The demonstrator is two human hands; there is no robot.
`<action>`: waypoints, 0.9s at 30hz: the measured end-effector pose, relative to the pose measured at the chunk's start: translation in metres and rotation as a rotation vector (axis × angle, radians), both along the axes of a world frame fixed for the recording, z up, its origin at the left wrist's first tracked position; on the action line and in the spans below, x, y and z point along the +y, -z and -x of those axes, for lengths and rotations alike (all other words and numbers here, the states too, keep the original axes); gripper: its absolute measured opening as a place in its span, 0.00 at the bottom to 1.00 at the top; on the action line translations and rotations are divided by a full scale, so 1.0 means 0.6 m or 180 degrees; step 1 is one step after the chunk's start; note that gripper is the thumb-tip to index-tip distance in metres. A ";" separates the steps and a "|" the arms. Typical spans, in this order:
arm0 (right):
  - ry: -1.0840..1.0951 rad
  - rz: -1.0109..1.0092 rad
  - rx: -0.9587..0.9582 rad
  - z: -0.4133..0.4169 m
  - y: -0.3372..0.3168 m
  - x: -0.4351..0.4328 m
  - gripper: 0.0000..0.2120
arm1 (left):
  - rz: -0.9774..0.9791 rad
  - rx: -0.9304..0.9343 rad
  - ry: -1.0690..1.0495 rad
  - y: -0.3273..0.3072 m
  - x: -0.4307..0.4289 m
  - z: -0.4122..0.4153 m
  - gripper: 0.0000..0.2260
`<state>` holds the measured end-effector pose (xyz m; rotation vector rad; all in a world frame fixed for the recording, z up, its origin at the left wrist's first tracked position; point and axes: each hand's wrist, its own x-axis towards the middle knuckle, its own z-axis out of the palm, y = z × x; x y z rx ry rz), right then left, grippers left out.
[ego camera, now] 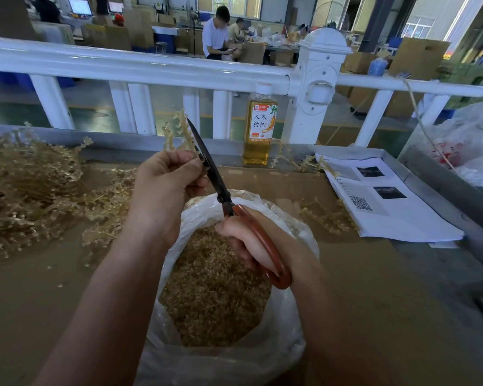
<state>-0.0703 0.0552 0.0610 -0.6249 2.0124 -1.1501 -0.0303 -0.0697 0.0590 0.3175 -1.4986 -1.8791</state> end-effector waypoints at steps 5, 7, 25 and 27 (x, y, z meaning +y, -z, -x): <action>-0.0030 0.0096 0.0139 -0.002 -0.005 0.001 0.12 | -0.0032 0.0015 0.0004 -0.003 0.006 0.002 0.10; -0.0044 0.0034 0.0166 -0.003 -0.008 0.001 0.11 | -0.0054 0.0026 -0.0040 -0.005 0.008 0.002 0.10; -0.0123 -0.0209 0.0065 -0.001 -0.016 -0.005 0.14 | -0.0137 0.0017 -0.0073 -0.004 0.008 0.002 0.10; -0.0081 -0.0338 0.0082 0.002 -0.017 -0.008 0.14 | -0.0148 0.0022 -0.0064 -0.004 0.009 0.003 0.10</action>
